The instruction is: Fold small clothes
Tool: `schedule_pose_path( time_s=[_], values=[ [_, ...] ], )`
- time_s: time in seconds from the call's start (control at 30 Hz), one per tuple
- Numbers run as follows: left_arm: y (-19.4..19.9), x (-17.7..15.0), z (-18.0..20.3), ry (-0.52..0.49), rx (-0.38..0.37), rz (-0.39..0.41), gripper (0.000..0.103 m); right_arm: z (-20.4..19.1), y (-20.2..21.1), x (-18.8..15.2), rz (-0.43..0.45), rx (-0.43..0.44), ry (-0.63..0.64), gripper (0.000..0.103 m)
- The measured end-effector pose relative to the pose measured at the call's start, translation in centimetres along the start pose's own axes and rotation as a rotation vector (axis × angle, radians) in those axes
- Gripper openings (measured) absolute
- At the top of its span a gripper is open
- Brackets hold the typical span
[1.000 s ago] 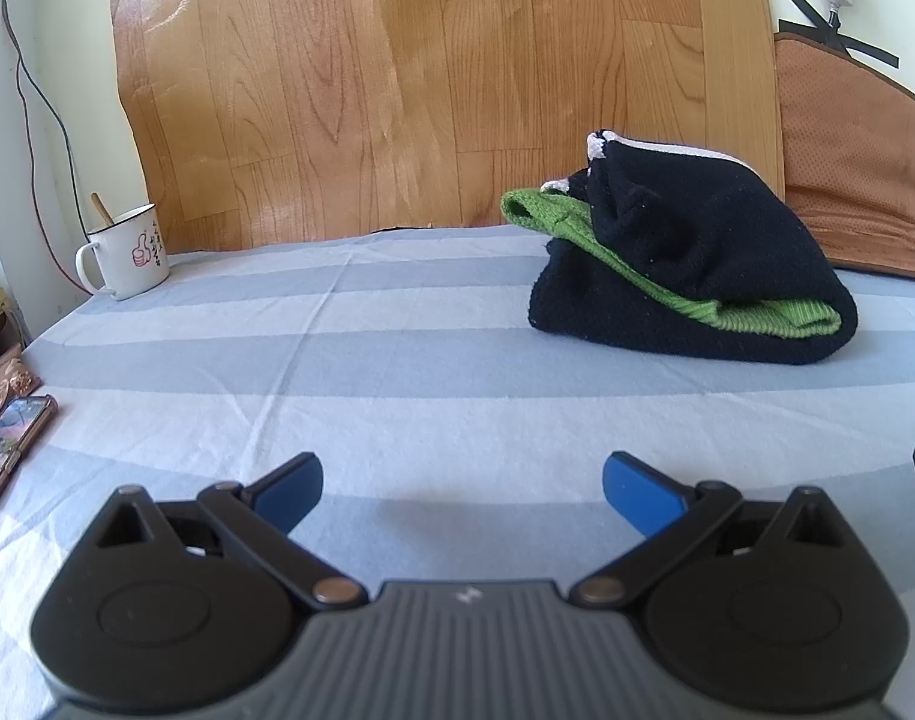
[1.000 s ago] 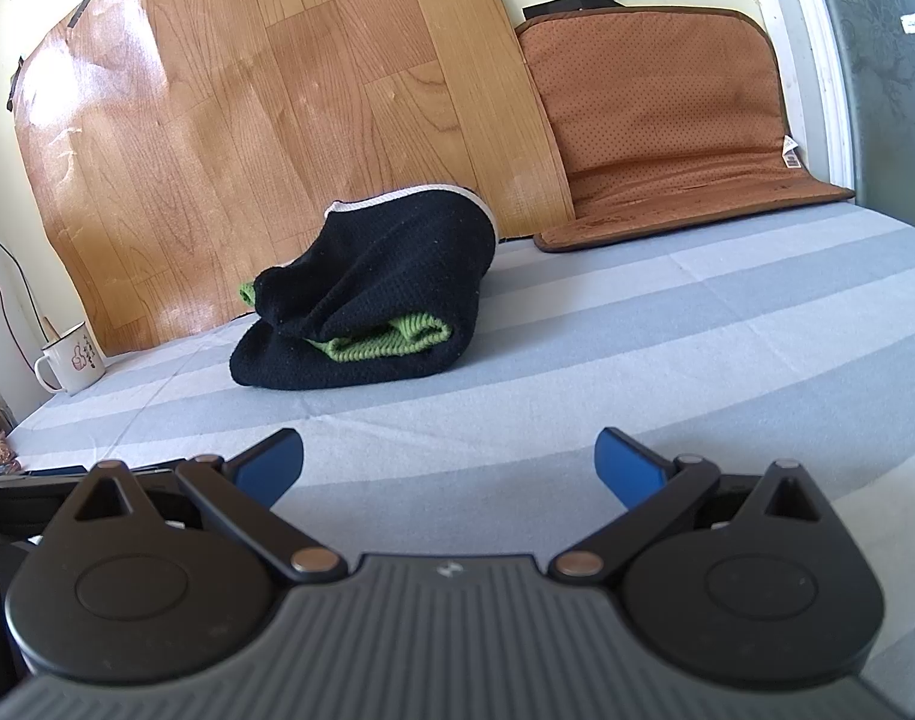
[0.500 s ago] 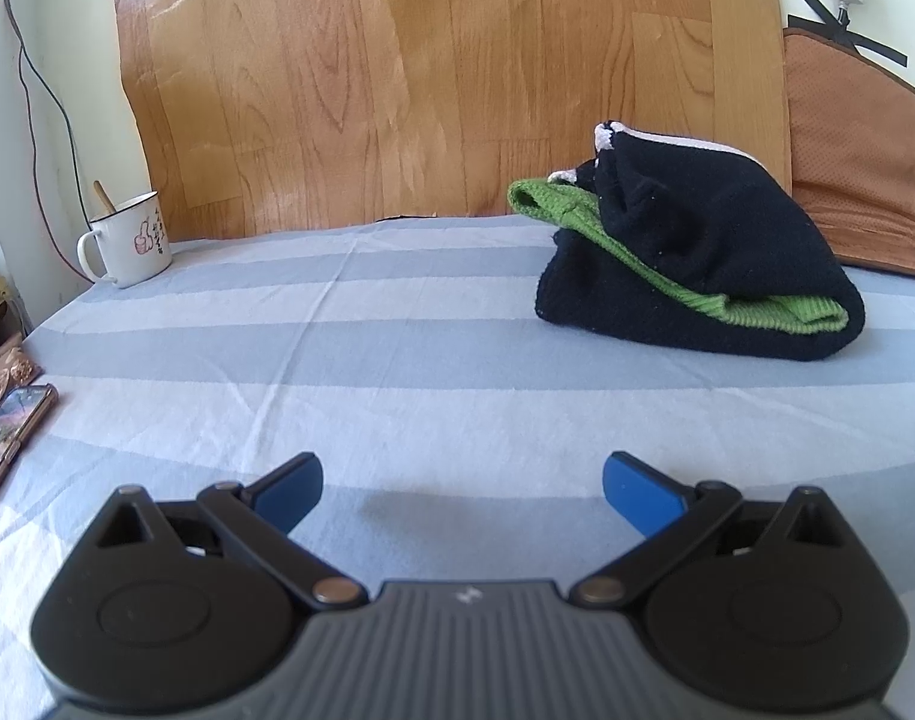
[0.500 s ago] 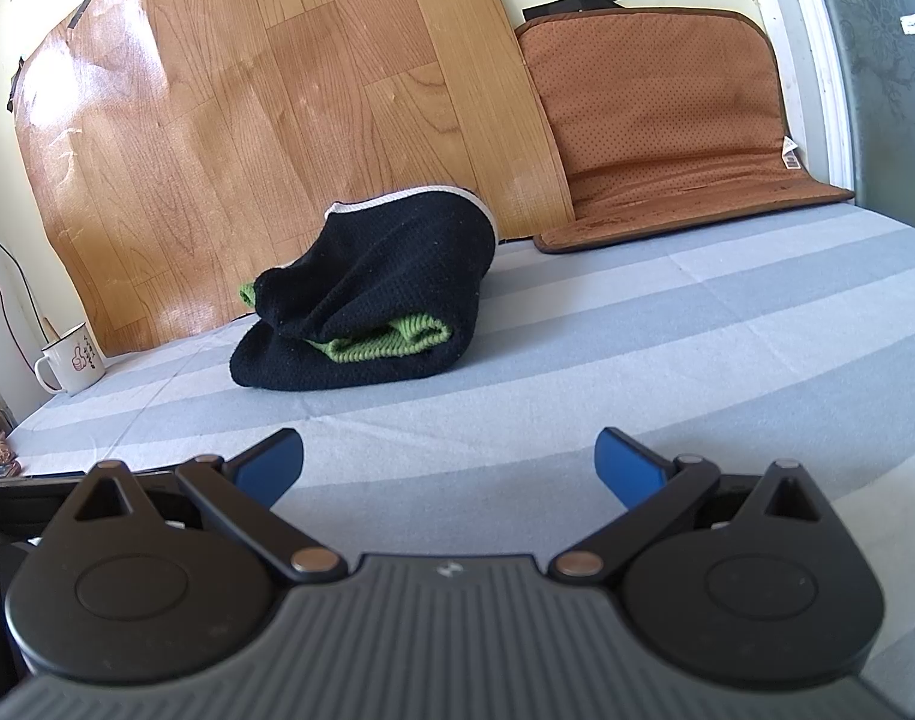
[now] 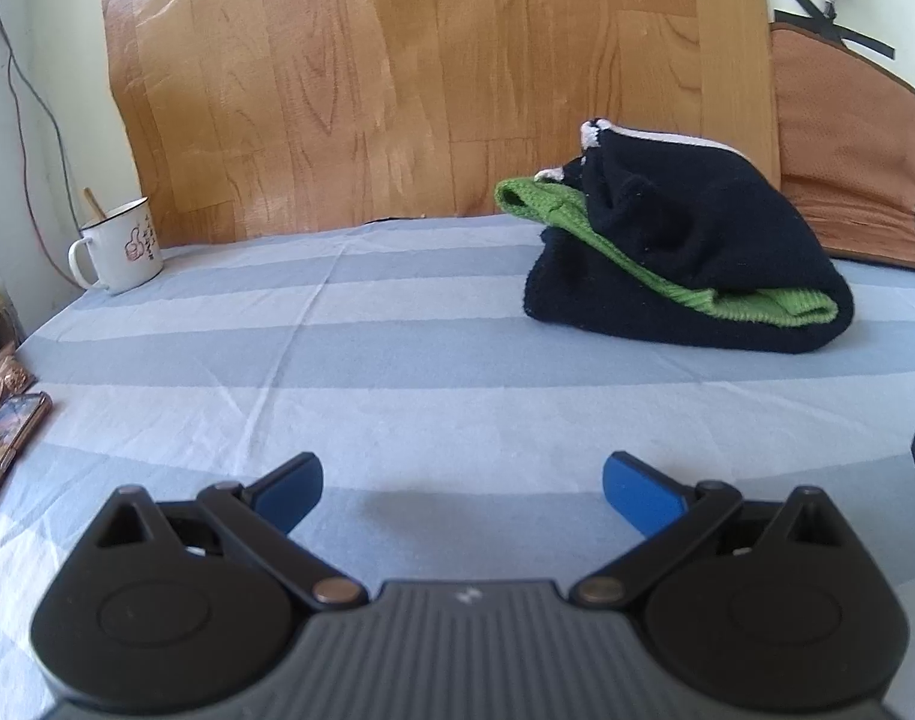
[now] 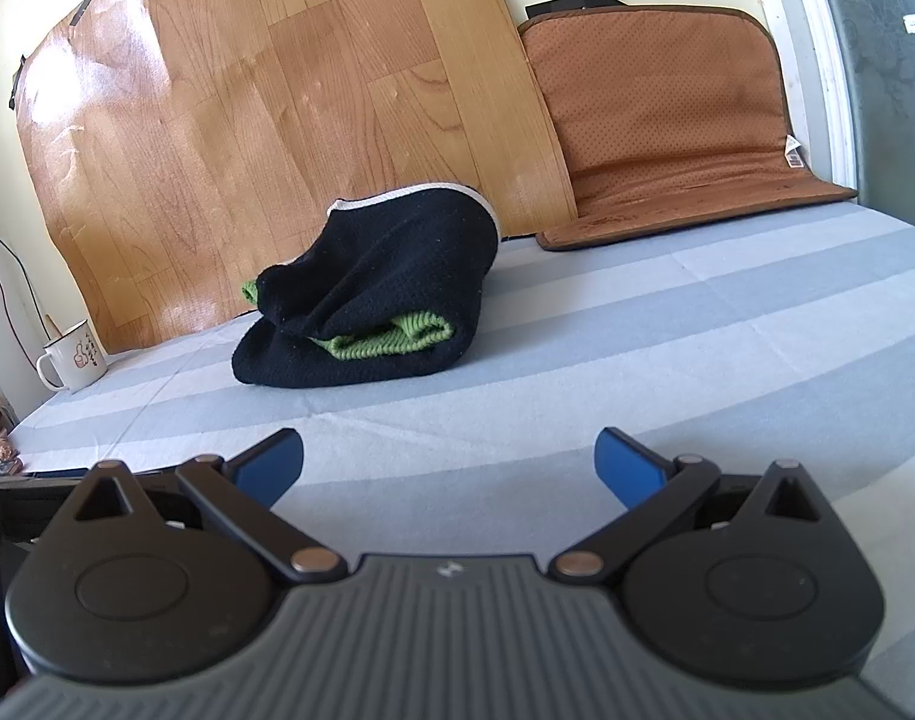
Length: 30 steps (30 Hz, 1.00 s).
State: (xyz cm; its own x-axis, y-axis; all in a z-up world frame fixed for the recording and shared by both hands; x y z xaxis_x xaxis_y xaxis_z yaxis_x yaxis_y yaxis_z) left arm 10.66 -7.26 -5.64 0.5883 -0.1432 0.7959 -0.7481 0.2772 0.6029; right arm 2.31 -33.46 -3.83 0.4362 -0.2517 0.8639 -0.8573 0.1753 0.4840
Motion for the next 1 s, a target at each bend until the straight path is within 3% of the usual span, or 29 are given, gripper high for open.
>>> schedule_pose_path(
  time_s=[0.4, 1.0],
  values=[
    [0.33, 0.04, 0.34, -0.020, -0.026, 0.014, 0.103, 0.04, -0.02, -0.03, 0.000, 0.001, 0.000, 0.103],
    [0.62, 0.03, 0.39, -0.045, 0.036, 0.028, 0.103, 0.12, 0.02, 0.08, 0.003, 0.002, -0.001, 0.103]
  ],
)
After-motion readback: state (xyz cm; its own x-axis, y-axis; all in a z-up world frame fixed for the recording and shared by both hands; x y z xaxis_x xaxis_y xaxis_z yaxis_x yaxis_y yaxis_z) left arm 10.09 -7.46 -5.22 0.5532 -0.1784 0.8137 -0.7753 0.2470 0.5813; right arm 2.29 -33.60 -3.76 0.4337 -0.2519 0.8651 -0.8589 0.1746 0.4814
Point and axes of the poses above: each gripper's, at about its wrist camera, not at the fingertips, and y roughly against the way its jaws point, z to its right, x to its top, the point moved 6 cm from there along -y, roughly the way its jaws point, and after that the axes turned 15 degrees about -x, right-handed, at the moved point
